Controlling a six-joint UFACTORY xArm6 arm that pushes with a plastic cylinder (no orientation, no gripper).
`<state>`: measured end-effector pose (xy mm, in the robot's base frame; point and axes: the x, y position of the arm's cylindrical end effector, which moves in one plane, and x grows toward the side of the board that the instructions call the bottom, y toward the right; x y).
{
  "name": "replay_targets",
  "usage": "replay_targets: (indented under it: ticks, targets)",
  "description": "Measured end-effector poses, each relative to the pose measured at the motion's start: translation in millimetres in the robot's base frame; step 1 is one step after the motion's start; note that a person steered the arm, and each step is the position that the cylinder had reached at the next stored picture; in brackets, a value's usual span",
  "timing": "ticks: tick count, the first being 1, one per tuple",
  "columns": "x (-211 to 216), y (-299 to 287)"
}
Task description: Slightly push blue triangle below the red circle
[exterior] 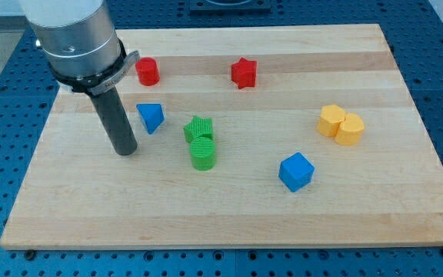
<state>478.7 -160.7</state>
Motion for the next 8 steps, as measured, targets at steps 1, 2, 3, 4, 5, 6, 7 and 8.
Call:
replay_targets:
  ticks: [1,2,3,4,5,6,7,8]
  targets:
    - [-8,0]
    - [-18,0]
    - [-29,0]
    - [-34,0]
    - [-34,0]
    - [-34,0]
    - [-34,1]
    - [-34,9]
